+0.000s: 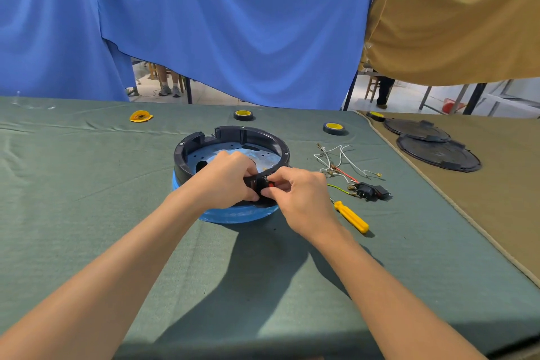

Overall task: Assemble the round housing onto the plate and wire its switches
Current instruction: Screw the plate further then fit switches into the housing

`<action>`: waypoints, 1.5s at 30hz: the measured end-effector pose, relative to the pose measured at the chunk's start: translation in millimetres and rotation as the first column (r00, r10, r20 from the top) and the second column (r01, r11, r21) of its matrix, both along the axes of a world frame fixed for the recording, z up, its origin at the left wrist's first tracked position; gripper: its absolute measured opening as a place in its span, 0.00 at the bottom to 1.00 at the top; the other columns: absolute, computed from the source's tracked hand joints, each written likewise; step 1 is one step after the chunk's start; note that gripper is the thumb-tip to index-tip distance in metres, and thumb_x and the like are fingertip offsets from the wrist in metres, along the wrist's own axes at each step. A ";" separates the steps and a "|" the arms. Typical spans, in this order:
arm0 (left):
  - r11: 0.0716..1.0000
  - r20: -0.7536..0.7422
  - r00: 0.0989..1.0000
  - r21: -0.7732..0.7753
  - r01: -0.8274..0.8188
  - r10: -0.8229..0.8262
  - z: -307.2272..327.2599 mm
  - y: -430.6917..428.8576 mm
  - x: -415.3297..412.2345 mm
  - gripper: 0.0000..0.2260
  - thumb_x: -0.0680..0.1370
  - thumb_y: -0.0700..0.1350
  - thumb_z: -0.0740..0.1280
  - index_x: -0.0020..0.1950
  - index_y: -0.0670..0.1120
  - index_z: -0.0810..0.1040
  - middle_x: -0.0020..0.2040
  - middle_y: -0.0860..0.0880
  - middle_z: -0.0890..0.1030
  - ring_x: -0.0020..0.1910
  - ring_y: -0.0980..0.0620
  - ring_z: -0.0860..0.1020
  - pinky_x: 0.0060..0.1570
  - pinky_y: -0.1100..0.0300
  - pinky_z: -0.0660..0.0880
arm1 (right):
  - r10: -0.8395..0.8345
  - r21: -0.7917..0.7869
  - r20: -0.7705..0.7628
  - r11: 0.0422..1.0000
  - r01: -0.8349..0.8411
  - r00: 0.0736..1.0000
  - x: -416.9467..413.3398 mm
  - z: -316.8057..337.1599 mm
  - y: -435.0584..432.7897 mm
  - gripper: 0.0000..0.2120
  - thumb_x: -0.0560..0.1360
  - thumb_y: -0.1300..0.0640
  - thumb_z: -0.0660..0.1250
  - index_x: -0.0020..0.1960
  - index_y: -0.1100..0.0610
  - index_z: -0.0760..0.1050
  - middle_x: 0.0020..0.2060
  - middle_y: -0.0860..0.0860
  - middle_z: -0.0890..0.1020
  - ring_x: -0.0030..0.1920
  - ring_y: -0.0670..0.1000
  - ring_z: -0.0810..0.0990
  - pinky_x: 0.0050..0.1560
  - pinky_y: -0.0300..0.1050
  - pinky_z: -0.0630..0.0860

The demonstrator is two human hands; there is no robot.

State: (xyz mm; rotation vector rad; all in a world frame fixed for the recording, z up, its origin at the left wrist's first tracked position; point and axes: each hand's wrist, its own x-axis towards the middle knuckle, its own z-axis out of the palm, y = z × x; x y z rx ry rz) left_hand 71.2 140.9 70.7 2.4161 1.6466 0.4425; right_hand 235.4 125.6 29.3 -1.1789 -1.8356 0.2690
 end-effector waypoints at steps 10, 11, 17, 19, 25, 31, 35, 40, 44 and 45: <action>1.000 -0.013 1.000 0.014 0.001 -0.001 -1.6 1.2 -0.9 0.06 0.75 0.48 0.73 0.42 0.50 0.78 0.39 0.50 0.79 0.38 0.50 0.74 0.37 0.57 0.68 | -0.017 0.110 0.203 0.994 -0.006 0.979 0.6 6.6 -0.6 0.08 0.71 0.56 0.74 0.46 0.60 0.82 0.40 0.54 0.83 0.41 0.55 0.78 0.43 0.54 0.76; 1.000 -0.013 1.000 0.017 0.004 -0.004 -2.2 1.2 -1.1 0.07 0.75 0.48 0.73 0.40 0.51 0.76 0.38 0.50 0.78 0.38 0.50 0.73 0.37 0.57 0.68 | 0.008 0.115 0.233 0.993 -0.036 0.973 2.7 8.2 0.5 0.08 0.71 0.56 0.74 0.47 0.60 0.83 0.41 0.54 0.83 0.42 0.55 0.78 0.44 0.54 0.76; 0.994 -0.001 1.000 0.111 0.008 -0.008 -13.1 -3.3 2.2 0.11 0.75 0.53 0.72 0.44 0.47 0.77 0.40 0.49 0.79 0.41 0.48 0.75 0.44 0.51 0.75 | 0.132 0.169 0.357 0.964 -0.203 0.925 18.8 16.4 6.2 0.12 0.69 0.67 0.74 0.52 0.63 0.84 0.45 0.55 0.85 0.46 0.59 0.78 0.48 0.52 0.77; 0.992 -0.008 1.000 0.127 0.017 -0.016 -13.4 -2.4 2.4 0.12 0.75 0.54 0.72 0.41 0.47 0.75 0.39 0.49 0.78 0.40 0.48 0.74 0.42 0.51 0.74 | 0.134 0.169 0.345 0.965 -0.202 0.929 19.4 16.3 7.8 0.11 0.69 0.67 0.74 0.52 0.63 0.84 0.44 0.54 0.86 0.46 0.59 0.78 0.47 0.52 0.77; 0.987 0.008 1.000 0.157 0.025 -0.026 -14.3 -4.7 4.8 0.17 0.73 0.60 0.72 0.34 0.51 0.70 0.34 0.50 0.75 0.35 0.51 0.73 0.35 0.54 0.70 | 0.116 0.145 0.281 0.976 -0.162 0.953 20.9 17.6 16.9 0.11 0.69 0.64 0.76 0.51 0.60 0.85 0.44 0.54 0.81 0.48 0.51 0.72 0.51 0.39 0.70; 0.969 0.010 0.999 0.245 -0.040 0.039 -18.9 -4.9 8.1 0.15 0.75 0.60 0.69 0.37 0.52 0.71 0.32 0.54 0.74 0.34 0.53 0.72 0.31 0.59 0.63 | 0.189 -0.055 0.219 0.982 -0.181 0.957 23.2 26.3 21.7 0.09 0.71 0.59 0.75 0.51 0.56 0.85 0.47 0.50 0.77 0.50 0.49 0.73 0.51 0.32 0.65; 0.973 0.046 0.995 0.213 -0.093 0.085 -17.5 -5.2 11.3 0.14 0.75 0.58 0.70 0.38 0.49 0.76 0.33 0.52 0.76 0.36 0.51 0.74 0.30 0.59 0.64 | 0.261 -0.150 0.195 0.960 -0.234 0.945 25.3 35.8 26.5 0.06 0.75 0.58 0.71 0.51 0.54 0.85 0.54 0.48 0.80 0.53 0.48 0.77 0.56 0.35 0.71; 0.983 0.081 0.988 0.114 -0.142 0.133 -11.5 0.0 14.4 0.13 0.72 0.57 0.73 0.42 0.47 0.83 0.35 0.48 0.78 0.40 0.45 0.76 0.35 0.55 0.68 | 0.294 -0.208 0.209 0.945 -0.251 0.933 19.7 41.3 30.0 0.06 0.74 0.60 0.72 0.51 0.56 0.85 0.49 0.50 0.83 0.51 0.49 0.79 0.56 0.46 0.75; 0.972 0.078 0.982 0.147 -0.183 0.173 -16.1 -0.7 15.8 0.19 0.72 0.61 0.72 0.35 0.45 0.76 0.33 0.49 0.77 0.36 0.47 0.75 0.32 0.55 0.67 | 0.066 -0.008 0.223 0.998 -0.066 0.973 20.9 31.4 23.7 0.05 0.71 0.51 0.74 0.40 0.52 0.83 0.38 0.46 0.79 0.39 0.44 0.75 0.44 0.39 0.71; 0.970 0.089 0.980 0.152 -0.192 0.180 -16.7 -0.4 15.8 0.21 0.71 0.61 0.72 0.34 0.45 0.74 0.32 0.49 0.76 0.34 0.48 0.74 0.31 0.55 0.66 | 0.054 -0.038 0.235 0.998 -0.047 0.970 20.5 29.0 21.7 0.07 0.71 0.48 0.74 0.38 0.51 0.81 0.35 0.45 0.79 0.38 0.45 0.75 0.44 0.41 0.72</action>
